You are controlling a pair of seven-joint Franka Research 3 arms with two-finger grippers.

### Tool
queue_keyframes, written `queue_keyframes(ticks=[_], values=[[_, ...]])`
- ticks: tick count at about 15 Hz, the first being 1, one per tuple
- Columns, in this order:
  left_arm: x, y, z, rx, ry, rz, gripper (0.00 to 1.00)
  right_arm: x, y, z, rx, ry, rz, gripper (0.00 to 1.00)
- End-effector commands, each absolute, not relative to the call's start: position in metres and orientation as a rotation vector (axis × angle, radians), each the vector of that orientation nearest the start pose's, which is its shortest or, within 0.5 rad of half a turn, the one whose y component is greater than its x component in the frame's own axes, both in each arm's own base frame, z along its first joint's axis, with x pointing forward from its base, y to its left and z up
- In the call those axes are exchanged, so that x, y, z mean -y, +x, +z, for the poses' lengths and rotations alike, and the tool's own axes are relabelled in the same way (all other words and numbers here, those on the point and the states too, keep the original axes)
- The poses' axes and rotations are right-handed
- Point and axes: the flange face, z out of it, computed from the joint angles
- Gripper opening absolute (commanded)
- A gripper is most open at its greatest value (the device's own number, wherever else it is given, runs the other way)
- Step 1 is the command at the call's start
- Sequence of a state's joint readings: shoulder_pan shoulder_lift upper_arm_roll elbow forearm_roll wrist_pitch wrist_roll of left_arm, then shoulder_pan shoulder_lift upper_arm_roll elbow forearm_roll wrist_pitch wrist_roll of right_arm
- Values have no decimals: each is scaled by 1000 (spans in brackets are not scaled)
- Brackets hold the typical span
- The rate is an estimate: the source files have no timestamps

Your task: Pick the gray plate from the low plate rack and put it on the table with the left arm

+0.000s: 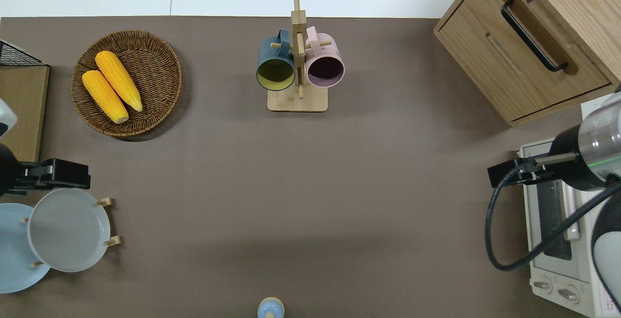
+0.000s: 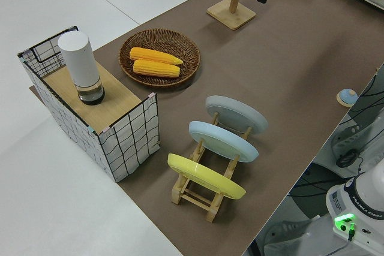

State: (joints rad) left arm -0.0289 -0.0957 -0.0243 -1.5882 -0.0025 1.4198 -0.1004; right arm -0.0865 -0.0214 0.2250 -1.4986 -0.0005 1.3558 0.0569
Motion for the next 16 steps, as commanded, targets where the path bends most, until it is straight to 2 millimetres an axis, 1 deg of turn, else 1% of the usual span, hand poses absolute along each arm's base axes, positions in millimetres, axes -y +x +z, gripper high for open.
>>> queue_keyframes(ticks=[1,8,14,16], values=[[27,515,650,146,-3141,151,995,-70,517,656,121,-3148,198,987],[24,516,648,155,-3136,138,995,-70,517,656,121,-3148,198,987],[21,516,647,146,-3075,129,995,-71,517,656,123,-3148,198,987],[13,515,635,132,-2986,154,993,-70,517,656,121,-3148,198,990]])
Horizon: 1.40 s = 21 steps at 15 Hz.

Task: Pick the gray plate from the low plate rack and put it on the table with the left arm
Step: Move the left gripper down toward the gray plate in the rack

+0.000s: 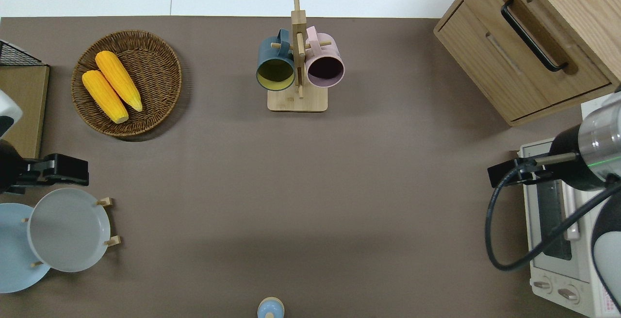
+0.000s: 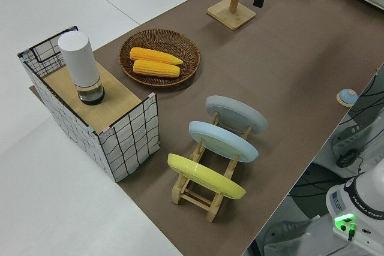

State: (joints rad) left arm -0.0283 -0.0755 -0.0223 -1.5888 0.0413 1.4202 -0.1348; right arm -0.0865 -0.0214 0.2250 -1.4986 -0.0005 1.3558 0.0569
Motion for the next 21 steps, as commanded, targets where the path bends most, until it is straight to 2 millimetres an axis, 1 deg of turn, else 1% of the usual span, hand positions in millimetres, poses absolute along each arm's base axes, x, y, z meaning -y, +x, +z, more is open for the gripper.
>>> queue_keyframes(ticks=[1,4,5,9,12,14,16,18,20,21], values=[[11,514,629,124,-2944,164,993,-70,517,656,121,-3149,198,990],[5,511,604,92,-2830,186,993,-70,517,656,121,-3148,198,987],[1,510,590,77,-2787,203,993,-70,517,656,121,-3148,198,990],[-13,500,556,9,-2656,203,993,-70,517,656,121,-3148,198,990],[-27,493,526,-5,-2580,264,993,-70,517,656,121,-3148,198,990],[-47,488,506,18,-2567,309,993,-70,517,656,121,-3148,198,990],[-62,483,492,49,-2568,359,993,-70,517,656,121,-3148,198,990],[-73,480,472,68,-2564,420,993,-70,517,656,121,-3148,198,990],[-77,476,450,106,-2550,478,993,-70,517,656,121,-3148,198,990],[-77,473,443,139,-2548,490,993,-71,517,656,123,-3148,198,990]])
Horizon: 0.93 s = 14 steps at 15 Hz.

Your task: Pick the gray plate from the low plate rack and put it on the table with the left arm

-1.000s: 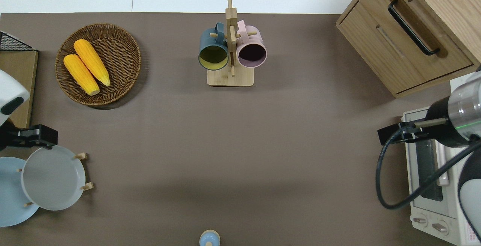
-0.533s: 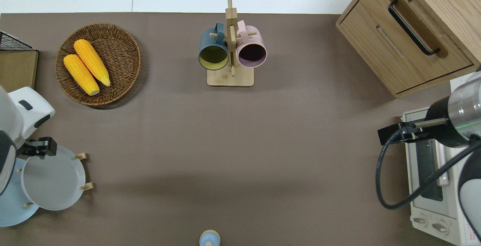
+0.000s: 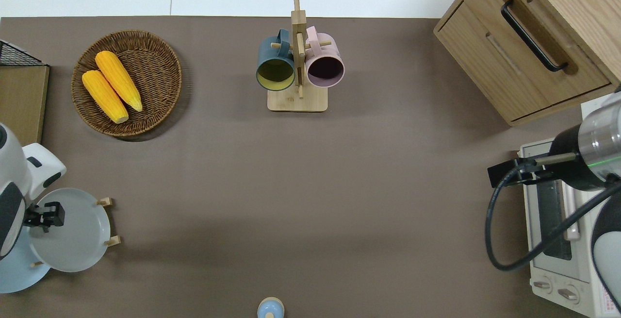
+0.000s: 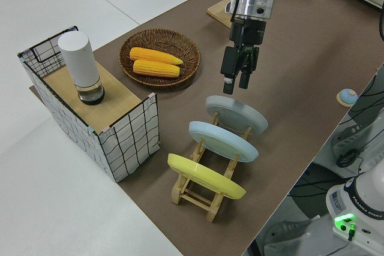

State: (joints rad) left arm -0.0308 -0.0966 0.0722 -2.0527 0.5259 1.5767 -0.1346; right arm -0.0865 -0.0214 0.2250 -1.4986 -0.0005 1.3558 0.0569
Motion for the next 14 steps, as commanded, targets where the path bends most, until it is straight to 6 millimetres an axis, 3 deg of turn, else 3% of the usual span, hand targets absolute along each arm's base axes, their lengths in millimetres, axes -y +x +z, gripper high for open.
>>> queue_keyframes(ticks=[1,2,3,6,7,8,11,14], values=[[-78,469,437,152,-2547,506,993,-70,517,656,121,-3148,198,990],[-78,468,432,157,-2553,521,987,-70,517,656,121,-3148,198,990],[-78,468,427,160,-2555,530,838,-71,517,656,123,-3148,198,990],[-79,469,429,200,-2566,516,150,-70,517,656,121,-3148,198,990],[-79,469,429,203,-2567,512,51,-70,517,656,121,-3148,198,987],[-79,470,429,202,-2569,509,1,-70,517,656,121,-3148,198,987],[-80,471,431,207,-2574,498,0,-70,517,656,121,-3148,198,990],[-82,479,451,211,-2594,451,0,-70,517,656,121,-3148,198,990]])
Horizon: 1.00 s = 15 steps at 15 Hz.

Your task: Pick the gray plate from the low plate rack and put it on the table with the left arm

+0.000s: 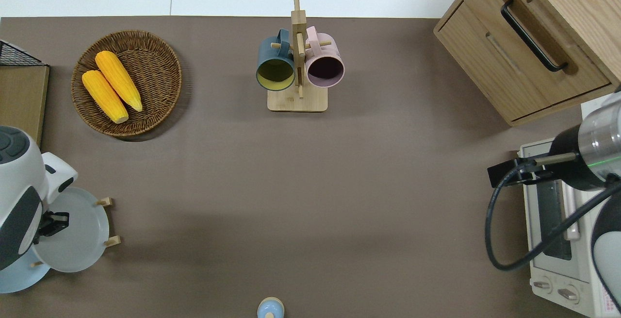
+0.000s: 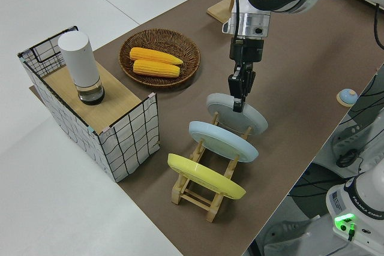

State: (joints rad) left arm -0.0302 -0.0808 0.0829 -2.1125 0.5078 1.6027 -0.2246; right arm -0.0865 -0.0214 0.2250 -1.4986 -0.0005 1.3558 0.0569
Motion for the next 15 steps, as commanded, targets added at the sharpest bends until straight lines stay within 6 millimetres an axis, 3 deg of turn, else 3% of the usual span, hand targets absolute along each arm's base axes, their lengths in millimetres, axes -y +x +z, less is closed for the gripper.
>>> queue_keyframes(ticks=[1,8,12,15], values=[[-83,481,460,222,-2599,428,0,-70,517,656,121,-3148,198,987],[-78,491,533,286,-2594,351,0,-70,517,656,121,-3148,198,990],[-58,491,539,321,-2768,348,0,-70,517,656,121,-3148,198,990],[-36,493,531,350,-2943,356,0,-70,517,656,121,-3148,198,990]])
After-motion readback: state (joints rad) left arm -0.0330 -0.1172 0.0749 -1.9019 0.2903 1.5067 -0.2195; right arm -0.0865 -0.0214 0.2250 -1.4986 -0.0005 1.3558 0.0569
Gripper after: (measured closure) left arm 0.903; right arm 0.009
